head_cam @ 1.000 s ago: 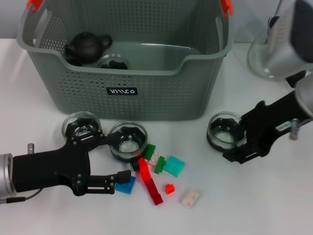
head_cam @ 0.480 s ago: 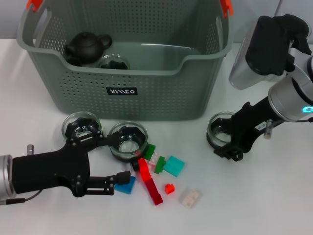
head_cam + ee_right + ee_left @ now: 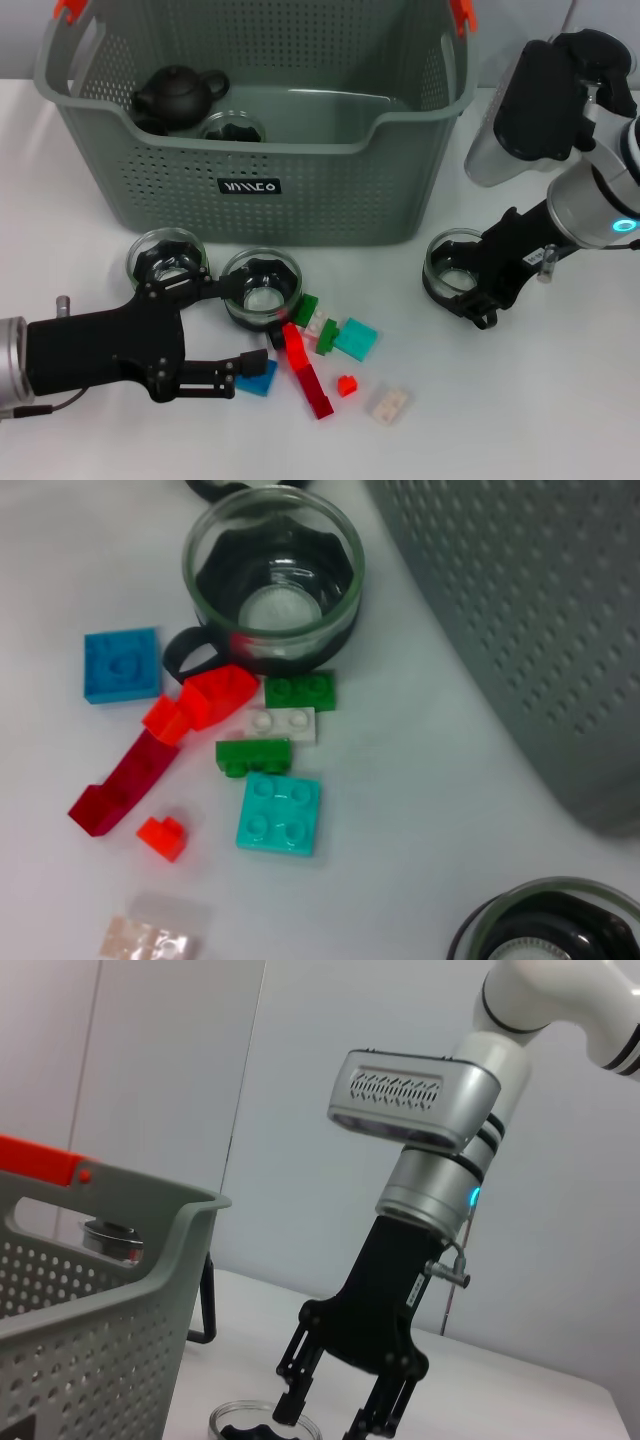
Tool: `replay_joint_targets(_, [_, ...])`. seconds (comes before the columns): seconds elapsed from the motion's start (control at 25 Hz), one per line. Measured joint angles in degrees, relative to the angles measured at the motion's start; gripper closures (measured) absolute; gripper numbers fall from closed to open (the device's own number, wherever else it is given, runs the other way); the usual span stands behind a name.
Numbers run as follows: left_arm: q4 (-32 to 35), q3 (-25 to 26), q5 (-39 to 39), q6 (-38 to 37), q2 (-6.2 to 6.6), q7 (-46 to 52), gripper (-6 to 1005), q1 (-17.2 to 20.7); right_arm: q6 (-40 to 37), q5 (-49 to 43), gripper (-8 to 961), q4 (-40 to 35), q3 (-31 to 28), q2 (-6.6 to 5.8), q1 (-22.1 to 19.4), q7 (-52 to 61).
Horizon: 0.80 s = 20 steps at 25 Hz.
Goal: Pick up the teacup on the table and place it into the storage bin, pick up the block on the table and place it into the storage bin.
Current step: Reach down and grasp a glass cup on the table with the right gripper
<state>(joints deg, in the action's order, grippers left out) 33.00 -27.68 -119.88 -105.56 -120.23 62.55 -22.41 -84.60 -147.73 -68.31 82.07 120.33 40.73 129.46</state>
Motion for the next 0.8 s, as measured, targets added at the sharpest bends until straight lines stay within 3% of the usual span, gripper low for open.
replay_joint_targets(0.8, [-0.5, 0.0, -0.1, 0.2, -0.01, -0.4, 52, 0.3, 9.5, 0.5, 296, 9.3, 7.2, 0.41, 2.3, 0.8])
